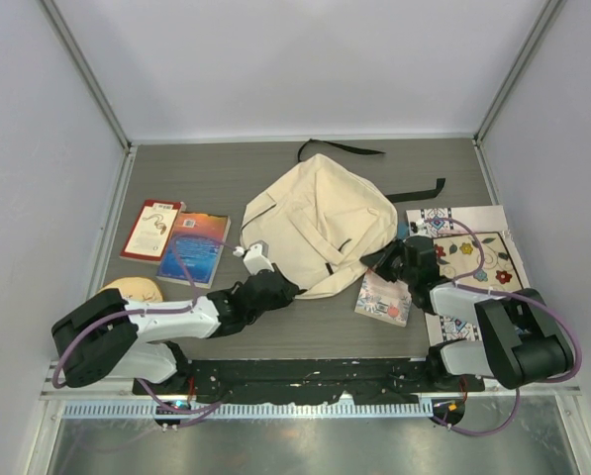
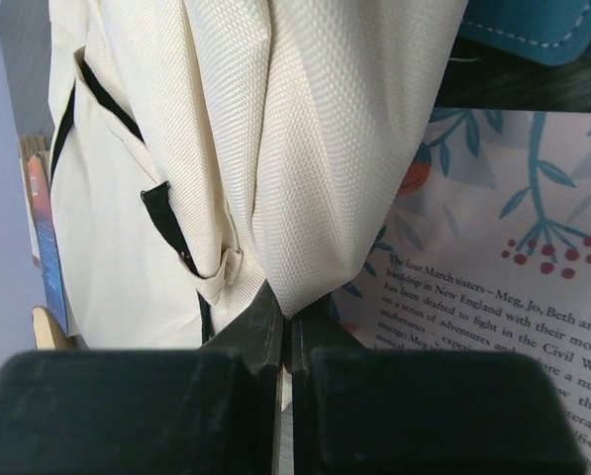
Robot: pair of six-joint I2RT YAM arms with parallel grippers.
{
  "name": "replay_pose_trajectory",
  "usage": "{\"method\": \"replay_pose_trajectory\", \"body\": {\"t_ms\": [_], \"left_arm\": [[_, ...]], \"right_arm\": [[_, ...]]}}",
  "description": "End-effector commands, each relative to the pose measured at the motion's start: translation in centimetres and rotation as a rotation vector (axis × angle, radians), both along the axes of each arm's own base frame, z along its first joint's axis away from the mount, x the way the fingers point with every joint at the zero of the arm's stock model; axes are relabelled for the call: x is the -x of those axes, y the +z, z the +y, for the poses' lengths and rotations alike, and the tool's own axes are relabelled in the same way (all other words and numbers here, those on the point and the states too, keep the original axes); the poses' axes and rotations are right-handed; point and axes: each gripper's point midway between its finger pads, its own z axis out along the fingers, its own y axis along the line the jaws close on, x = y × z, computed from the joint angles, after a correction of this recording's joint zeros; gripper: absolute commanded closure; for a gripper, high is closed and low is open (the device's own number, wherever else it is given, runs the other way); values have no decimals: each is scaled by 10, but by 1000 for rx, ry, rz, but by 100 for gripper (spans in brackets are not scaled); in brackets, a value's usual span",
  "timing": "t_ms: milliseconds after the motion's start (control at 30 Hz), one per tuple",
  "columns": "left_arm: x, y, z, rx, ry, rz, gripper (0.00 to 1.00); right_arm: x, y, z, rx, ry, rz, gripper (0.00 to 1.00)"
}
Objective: Pack the student bag
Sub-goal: Unzip the student bag at the center of the board.
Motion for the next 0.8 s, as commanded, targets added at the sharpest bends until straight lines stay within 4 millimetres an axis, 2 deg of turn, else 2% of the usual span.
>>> {"method": "replay_pose_trajectory", "body": {"t_ms": [0,67,100,200,300,400,467,567,600,667,700,733,767], "left_arm": [[0,-4,23,-110,20,-29,100],[-1,2,17,-93,5,-37,100],[-2,5,14,-82,0,-41,100],[-4,11,5,-51,-17,-52,100],[-6,15,-1,-42,-30,-60,100],[-6,19,-7,-37,-52,-66,100],[-7,22,-12,-32,-65,-70,100],[-6,26,-18,-27,-88,-72,100],[-6,25,-18,-31,-93,-72,100],[-6,28,-18,-27,-96,-78,100],[-5,27,-17,-31,-96,-76,100],[-5,28,-17,-28,-97,-77,100],[-5,30,-17,-23,-97,-80,100]], "right_arm": [[-29,32,-5,-3,-14,-120,84],[-19,37,4,-40,48,-110,72],[-15,38,8,-58,65,-102,61],[7,38,15,-96,119,-36,47],[25,48,22,-154,167,-31,44],[45,48,29,-226,187,21,43],[53,58,37,-285,213,21,43],[65,53,43,-290,217,82,44],[69,41,38,-249,182,140,44],[72,39,32,-202,150,134,44],[75,24,18,-125,85,176,44],[74,22,9,-85,44,170,44],[71,29,3,-64,21,130,43]]}}
